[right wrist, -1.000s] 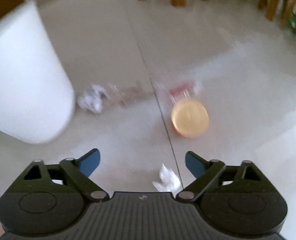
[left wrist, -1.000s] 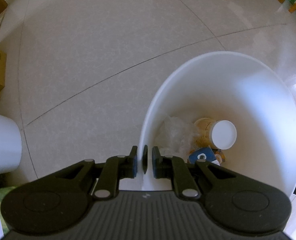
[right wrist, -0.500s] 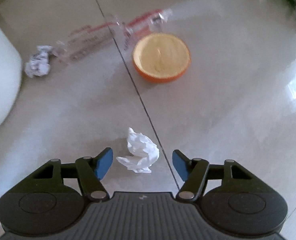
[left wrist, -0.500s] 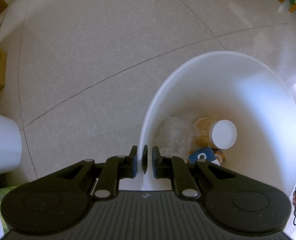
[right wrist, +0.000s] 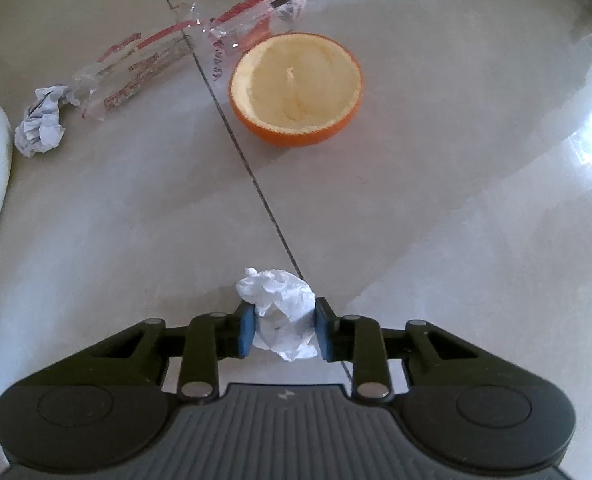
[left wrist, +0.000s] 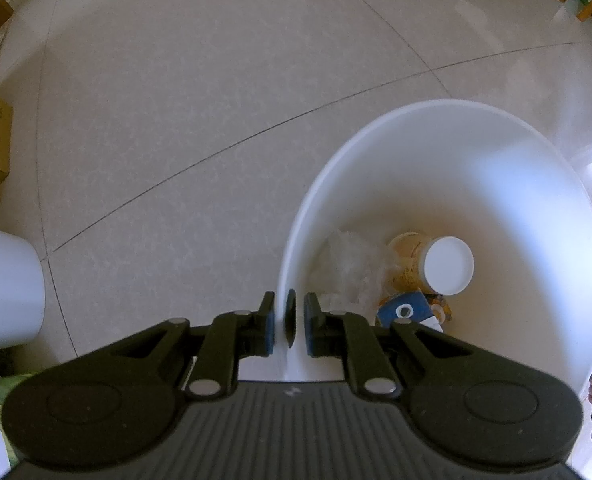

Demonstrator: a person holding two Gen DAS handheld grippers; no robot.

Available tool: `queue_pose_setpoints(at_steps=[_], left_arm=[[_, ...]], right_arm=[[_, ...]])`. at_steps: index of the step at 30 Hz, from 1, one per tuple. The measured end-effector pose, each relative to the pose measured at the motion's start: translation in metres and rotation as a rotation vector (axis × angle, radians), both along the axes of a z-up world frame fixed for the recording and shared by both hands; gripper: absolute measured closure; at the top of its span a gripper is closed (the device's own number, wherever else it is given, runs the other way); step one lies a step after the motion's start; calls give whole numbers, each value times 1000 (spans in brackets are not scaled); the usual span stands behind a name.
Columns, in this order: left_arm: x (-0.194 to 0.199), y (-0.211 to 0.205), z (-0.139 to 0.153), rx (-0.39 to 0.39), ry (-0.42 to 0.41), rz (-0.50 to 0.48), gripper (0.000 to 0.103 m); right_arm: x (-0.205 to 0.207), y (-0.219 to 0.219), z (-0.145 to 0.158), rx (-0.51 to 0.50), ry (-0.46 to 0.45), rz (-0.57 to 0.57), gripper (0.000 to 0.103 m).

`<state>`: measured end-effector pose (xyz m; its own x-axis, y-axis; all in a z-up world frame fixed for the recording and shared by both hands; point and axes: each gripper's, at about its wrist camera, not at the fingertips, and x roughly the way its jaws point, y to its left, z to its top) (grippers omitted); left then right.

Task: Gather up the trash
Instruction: 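Grasp the crumpled white tissue with the right tool, then carry the tissue over the bin and open the right tool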

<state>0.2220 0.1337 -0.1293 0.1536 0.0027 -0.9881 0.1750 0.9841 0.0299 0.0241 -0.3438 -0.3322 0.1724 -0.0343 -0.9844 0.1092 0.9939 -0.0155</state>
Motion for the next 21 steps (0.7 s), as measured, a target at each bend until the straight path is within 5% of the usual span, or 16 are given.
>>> queue_pose_setpoints(at_steps=[10, 21], left_arm=[[1, 0, -2, -1, 6, -3, 92], [-2, 2, -3, -6, 0, -5, 92]], right_arm=[[8, 24, 61, 4, 3, 152, 70], [41, 92, 232, 114, -181, 405, 70]])
